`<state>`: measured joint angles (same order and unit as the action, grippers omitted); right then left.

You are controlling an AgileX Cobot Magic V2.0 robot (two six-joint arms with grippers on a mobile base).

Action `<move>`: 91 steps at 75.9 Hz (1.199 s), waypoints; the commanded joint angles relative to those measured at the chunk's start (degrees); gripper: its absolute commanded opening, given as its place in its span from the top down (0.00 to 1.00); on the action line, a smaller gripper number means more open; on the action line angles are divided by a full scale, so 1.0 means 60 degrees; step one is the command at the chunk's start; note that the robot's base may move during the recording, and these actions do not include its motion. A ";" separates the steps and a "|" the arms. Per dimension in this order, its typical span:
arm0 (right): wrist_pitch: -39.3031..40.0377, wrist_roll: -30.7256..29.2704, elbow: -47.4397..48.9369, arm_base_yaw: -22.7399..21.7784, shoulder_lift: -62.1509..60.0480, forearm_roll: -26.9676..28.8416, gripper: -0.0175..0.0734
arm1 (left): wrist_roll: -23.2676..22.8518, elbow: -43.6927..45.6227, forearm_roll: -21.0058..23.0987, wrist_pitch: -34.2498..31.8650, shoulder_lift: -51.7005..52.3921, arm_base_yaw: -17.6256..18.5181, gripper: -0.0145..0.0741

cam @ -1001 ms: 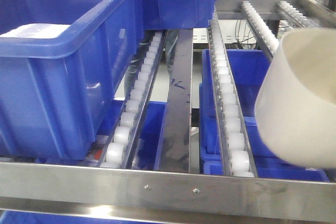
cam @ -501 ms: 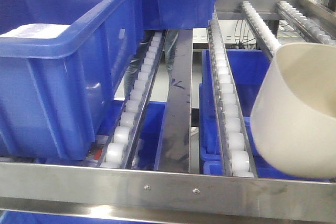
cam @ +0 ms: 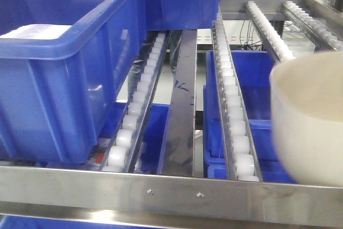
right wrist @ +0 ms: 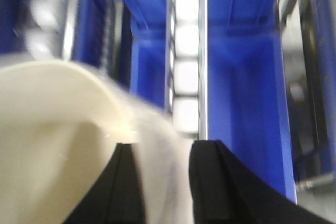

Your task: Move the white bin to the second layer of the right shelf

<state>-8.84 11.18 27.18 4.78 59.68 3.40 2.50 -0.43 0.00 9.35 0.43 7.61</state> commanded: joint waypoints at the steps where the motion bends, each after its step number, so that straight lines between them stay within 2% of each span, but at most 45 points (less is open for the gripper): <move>1: 0.0028 -0.0006 0.0320 -0.0030 -0.0925 0.0042 0.46 | -0.0050 -0.0351 0.0000 -0.0818 0.0132 0.0031 0.74; 19: -0.0962 -0.0015 0.0309 -0.0030 -0.2562 0.0033 0.46 | -0.0050 -0.0351 0.0000 -0.0818 0.0132 0.0031 0.74; 37: -0.2611 -0.0015 0.0309 -0.0030 -0.4217 0.0033 0.48 | -0.0050 -0.0351 0.0000 -0.0818 0.0132 0.0031 0.74; 45: -0.3258 -0.0015 0.0309 -0.0030 -0.5091 0.0033 0.58 | -0.0050 -0.0351 0.0000 -0.0818 0.0132 0.0031 0.74; 55: -0.4246 -0.0132 0.0278 -0.0030 -0.6224 0.0033 0.80 | -0.0050 -0.0351 0.0000 -0.0818 0.0132 0.0031 0.74; 69: -0.4639 -0.0132 0.0278 -0.0030 -0.7628 0.0033 0.78 | -0.0050 -0.0351 0.0000 -0.0818 0.0132 0.0031 0.74; 91: -0.6678 -0.0132 0.0278 -0.0030 -0.8940 0.0023 0.78 | -0.0050 -0.0351 0.0000 -0.0818 0.0132 0.0031 0.74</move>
<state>-50.61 11.07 27.07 4.78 5.67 3.40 2.50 -0.43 0.00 9.35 0.43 7.61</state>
